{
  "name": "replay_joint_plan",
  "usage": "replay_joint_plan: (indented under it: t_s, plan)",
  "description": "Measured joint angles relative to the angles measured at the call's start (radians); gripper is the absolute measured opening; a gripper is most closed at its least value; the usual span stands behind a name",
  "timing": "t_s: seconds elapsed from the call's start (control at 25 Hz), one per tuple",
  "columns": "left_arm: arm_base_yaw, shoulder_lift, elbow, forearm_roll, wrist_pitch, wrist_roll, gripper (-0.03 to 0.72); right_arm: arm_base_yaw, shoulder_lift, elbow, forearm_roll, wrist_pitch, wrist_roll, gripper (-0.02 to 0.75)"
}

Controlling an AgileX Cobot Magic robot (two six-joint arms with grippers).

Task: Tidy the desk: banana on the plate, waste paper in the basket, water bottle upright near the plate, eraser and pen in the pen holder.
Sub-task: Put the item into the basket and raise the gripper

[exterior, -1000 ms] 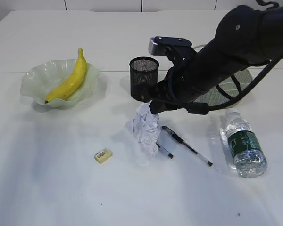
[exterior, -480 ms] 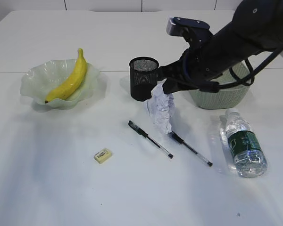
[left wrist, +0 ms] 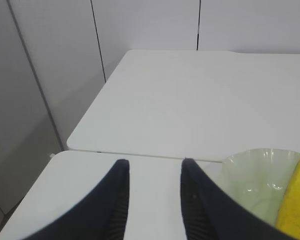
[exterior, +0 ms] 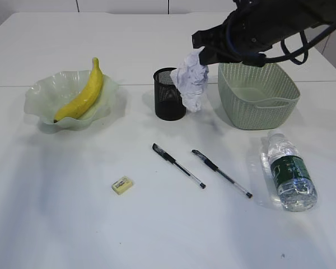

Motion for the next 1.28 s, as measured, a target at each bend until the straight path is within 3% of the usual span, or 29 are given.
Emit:
replay_joint_plan:
  t_s: [0.72,1.28]
  plan:
    - [0.0,0.0,0.0,0.002,0.0,0.0,0.236,-0.157,0.001,-0.016,0.032,-0.219,0.0,-0.008]
    - [0.0,0.0,0.0,0.004,0.0,0.006,0.236,-0.205,0.086,-0.018,0.033,-0.335,0.0,-0.008]
